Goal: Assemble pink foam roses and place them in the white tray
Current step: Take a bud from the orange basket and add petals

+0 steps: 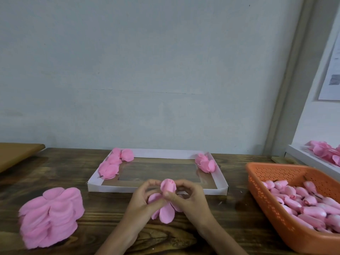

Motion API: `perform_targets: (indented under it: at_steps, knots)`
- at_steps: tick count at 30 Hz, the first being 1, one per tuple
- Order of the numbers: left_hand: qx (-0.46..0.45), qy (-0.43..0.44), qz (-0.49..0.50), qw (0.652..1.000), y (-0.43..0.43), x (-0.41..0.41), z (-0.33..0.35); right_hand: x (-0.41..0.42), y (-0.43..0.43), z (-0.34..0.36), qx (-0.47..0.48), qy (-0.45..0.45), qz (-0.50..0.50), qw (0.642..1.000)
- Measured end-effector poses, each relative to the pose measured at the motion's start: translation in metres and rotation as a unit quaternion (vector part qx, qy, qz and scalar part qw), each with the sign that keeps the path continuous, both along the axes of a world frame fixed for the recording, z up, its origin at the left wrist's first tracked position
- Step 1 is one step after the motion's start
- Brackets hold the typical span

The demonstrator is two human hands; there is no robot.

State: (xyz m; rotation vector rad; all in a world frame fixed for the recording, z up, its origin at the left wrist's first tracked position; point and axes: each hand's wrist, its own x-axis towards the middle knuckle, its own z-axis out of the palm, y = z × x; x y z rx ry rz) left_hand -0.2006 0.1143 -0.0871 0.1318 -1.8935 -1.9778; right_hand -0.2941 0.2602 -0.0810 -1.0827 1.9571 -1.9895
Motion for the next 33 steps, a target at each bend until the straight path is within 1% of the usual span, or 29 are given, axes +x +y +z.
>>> perform_targets:
  at_steps: [5, 9, 12, 16, 20, 26, 30, 33]
  knots:
    - [0.003, -0.015, 0.020, 1.000, -0.004, -0.001, -0.001, -0.002, -0.002, -0.001, -0.017, -0.005, 0.011, 1.000]
    - [0.041, -0.020, 0.070, 0.997, -0.011, -0.003, -0.005, -0.002, -0.001, 0.001, -0.060, -0.064, 0.012, 0.996]
    - [0.073, -0.017, 0.107, 0.991, -0.017, -0.005, -0.006, -0.002, 0.001, 0.001, -0.047, -0.091, 0.040, 0.994]
    - [0.071, -0.003, 0.143, 0.987, -0.019, -0.005, -0.008, -0.001, 0.000, -0.002, -0.029, -0.073, 0.075, 0.994]
    - [0.037, 0.016, 0.163, 0.986, -0.016, -0.005, -0.008, 0.002, 0.000, -0.002, 0.000, -0.042, 0.081, 0.996]
    - [0.014, 0.035, 0.151, 0.988, -0.008, -0.005, -0.004, 0.006, -0.005, -0.003, 0.022, -0.026, 0.058, 0.998]
    - [0.038, 0.046, 0.141, 0.988, -0.003, -0.002, 0.001, 0.008, -0.006, -0.006, 0.014, -0.011, 0.025, 1.000]
    - [0.030, 0.060, 0.115, 0.991, 0.001, 0.002, 0.008, 0.006, -0.006, -0.004, -0.015, -0.018, 0.013, 1.000]
